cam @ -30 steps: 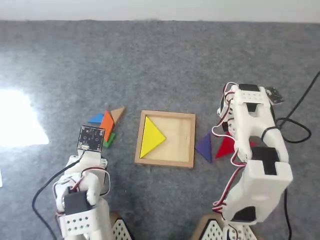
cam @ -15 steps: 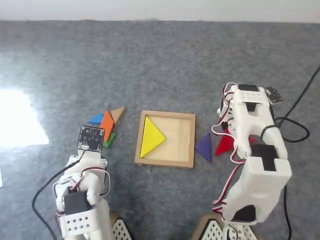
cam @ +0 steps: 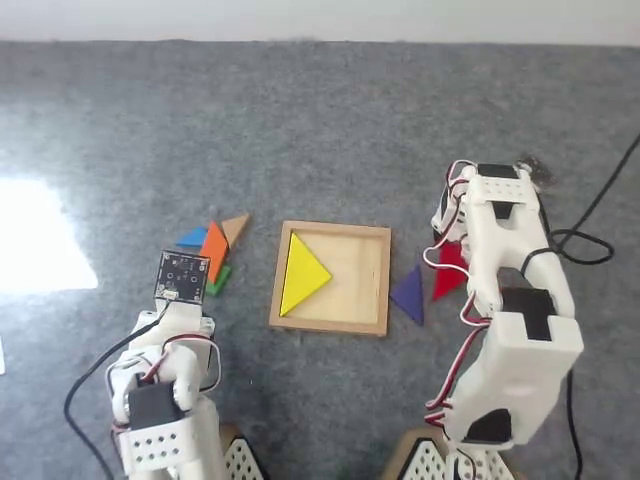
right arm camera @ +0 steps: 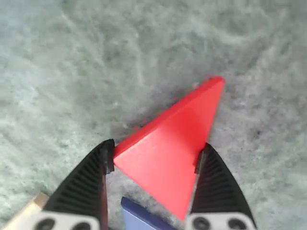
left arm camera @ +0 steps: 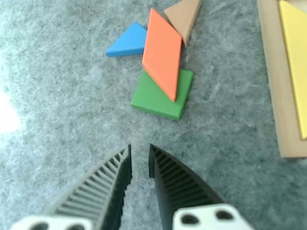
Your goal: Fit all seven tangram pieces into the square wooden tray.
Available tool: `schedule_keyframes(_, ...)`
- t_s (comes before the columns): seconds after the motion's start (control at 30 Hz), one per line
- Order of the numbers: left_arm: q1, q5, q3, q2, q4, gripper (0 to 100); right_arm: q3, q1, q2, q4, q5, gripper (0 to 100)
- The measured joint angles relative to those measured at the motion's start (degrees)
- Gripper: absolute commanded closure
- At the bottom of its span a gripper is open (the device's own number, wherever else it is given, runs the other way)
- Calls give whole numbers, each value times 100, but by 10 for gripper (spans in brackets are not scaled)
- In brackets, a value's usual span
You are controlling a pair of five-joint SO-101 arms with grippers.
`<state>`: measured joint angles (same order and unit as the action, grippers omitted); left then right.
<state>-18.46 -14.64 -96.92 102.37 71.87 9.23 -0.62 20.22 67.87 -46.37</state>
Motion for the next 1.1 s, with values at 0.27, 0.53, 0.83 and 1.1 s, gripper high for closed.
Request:
schedule_keyframes(0.27,0,0,0,0,0,940,-976,-246,-589,941,1363,971)
schedule_keyframes(0.53,0,0,0,0,0,940,-2365,-1292,-501,1785,3648,976)
schedule_keyframes(0.83,0,0,0,0,0,940,-2971,-2382,202,1873,7982,976)
schedule_keyframes(1.1,0,0,0,0,0,940,-2980,-3253,1055,1934,9890,976)
